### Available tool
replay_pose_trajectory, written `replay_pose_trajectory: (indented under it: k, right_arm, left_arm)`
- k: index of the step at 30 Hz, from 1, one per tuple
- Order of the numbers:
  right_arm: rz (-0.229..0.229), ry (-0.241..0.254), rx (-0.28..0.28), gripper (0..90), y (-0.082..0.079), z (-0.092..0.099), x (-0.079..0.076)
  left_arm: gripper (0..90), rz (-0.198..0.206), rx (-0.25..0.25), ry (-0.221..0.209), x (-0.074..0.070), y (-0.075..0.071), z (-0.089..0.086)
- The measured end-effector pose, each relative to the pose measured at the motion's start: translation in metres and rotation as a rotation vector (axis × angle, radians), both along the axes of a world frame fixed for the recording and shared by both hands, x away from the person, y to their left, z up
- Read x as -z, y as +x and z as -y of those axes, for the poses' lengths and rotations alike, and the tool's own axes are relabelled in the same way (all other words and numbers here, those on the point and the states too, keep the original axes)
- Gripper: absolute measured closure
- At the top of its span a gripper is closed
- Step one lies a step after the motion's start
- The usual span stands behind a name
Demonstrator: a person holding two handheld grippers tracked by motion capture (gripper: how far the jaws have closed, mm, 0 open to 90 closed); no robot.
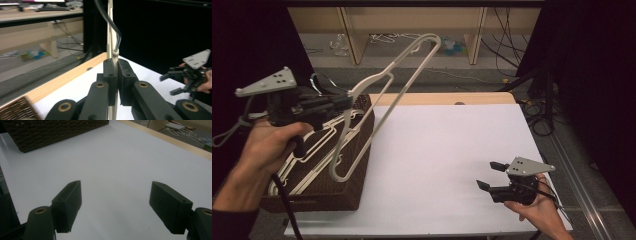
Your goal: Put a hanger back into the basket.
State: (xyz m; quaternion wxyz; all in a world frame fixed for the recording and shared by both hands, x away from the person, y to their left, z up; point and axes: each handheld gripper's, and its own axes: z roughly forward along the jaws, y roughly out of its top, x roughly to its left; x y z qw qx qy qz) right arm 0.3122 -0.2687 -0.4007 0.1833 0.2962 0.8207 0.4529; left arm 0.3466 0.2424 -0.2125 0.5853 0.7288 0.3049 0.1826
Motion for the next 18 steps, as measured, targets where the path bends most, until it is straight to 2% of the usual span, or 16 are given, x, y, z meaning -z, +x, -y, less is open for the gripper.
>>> replay_pose_trajectory:
  k: [3, 4, 7, 12, 13, 14, 18]
  right_arm:
    - [-0.008, 0.002, 0.002, 27.0, 0.000, 0.001, 0.001]
    - [-0.014, -0.001, -0.001, 27.0, 0.000, 0.001, 0.002]
    - [-0.014, -0.003, 0.002, 27.0, -0.001, 0.001, 0.003]
    - [-0.019, -0.001, 0.003, 27.0, -0.002, 0.001, 0.003]
    - [-0.024, -0.014, 0.006, 27.0, -0.002, 0.002, 0.003]
    - [-0.021, 0.000, 0.003, 27.0, -0.002, 0.001, 0.004]
    - [-0.016, -0.002, 0.003, 27.0, -0.001, 0.002, 0.004]
  left_arm:
    - [85.7, 0.010, -0.043, -0.018, -0.002, -0.001, -0.020]
    - [85.7, 0.032, -0.057, -0.013, -0.002, 0.000, -0.027]
    - [85.7, 0.042, -0.105, -0.002, 0.002, 0.004, -0.048]
    - [85.7, 0.018, -0.196, 0.040, 0.018, 0.012, -0.079]
    - [85.7, 0.012, -0.206, 0.047, 0.021, 0.013, -0.083]
    - [85.7, -0.001, -0.222, 0.050, 0.027, 0.016, -0.090]
    - [85.7, -0.033, -0.254, 0.067, 0.041, 0.020, -0.103]
